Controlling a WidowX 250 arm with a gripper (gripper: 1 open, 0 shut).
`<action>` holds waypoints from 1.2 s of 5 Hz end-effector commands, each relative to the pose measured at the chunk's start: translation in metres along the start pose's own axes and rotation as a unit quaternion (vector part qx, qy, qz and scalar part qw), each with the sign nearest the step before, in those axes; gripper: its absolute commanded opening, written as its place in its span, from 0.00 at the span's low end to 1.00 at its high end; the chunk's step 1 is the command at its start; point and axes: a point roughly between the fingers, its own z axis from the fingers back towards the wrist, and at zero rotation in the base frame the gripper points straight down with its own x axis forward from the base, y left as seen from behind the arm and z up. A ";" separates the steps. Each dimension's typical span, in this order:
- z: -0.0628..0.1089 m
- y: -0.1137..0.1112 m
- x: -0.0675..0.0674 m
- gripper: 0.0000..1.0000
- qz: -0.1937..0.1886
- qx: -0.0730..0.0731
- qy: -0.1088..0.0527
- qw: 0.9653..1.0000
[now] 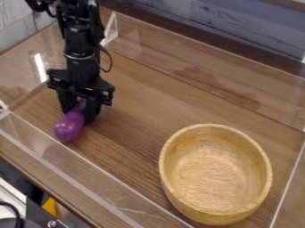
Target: Put the purple eggplant in the brown bowl
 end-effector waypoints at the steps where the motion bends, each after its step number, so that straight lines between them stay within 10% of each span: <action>1: 0.014 -0.005 0.003 0.00 0.012 0.001 -0.019 1.000; 4: 0.060 -0.032 -0.003 0.00 0.040 -0.036 -0.008 0.999; 6: 0.089 -0.095 -0.015 0.00 -0.008 -0.060 -0.007 0.998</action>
